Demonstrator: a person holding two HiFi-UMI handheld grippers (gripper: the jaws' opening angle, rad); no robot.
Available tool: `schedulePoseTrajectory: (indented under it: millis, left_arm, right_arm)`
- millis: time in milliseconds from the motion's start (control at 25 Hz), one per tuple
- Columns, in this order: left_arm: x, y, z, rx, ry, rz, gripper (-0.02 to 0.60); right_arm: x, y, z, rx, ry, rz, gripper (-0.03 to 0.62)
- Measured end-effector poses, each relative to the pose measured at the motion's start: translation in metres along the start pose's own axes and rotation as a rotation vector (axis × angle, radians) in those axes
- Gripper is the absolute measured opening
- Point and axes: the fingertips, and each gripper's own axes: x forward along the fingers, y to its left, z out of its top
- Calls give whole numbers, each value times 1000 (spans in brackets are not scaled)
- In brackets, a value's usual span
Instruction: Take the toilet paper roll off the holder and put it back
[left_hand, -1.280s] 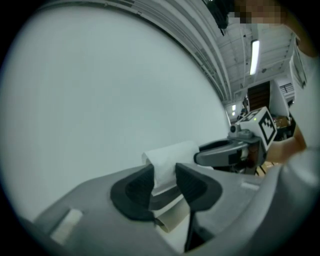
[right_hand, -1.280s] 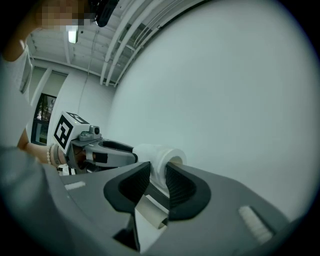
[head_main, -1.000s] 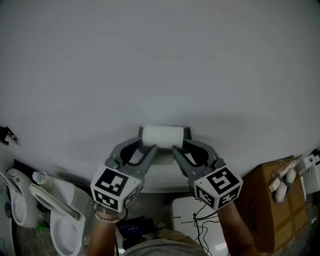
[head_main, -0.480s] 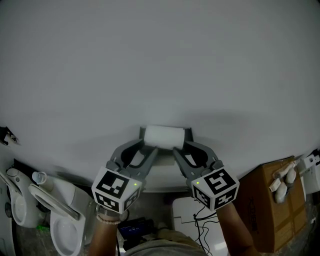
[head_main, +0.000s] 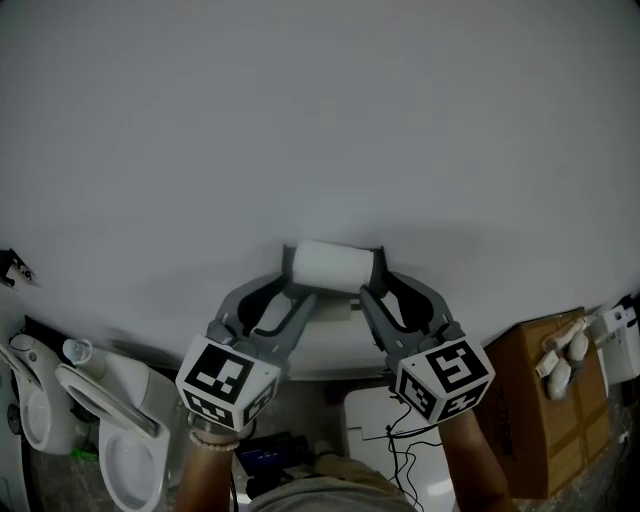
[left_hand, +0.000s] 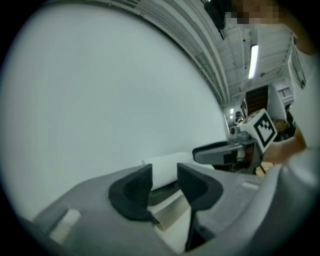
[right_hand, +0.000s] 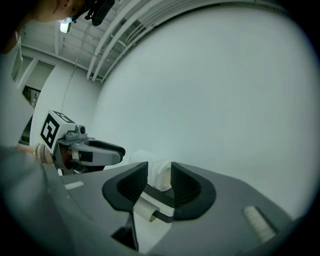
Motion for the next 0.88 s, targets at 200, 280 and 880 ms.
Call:
schedulePoseTrajectory:
  millis: [200, 280, 880]
  left_arm:
    - [-20, -9, 7, 6, -26, 5, 127]
    - [-30, -13, 12, 8, -45, 14, 90]
    - [-123, -34, 4, -22, -84, 86, -6]
  right_arm:
    - [-19, 11, 6, -35, -31, -36, 129]
    - [-28, 17, 9, -35, -47, -49, 121]
    - [-94, 66, -7, -5, -51, -152, 26]
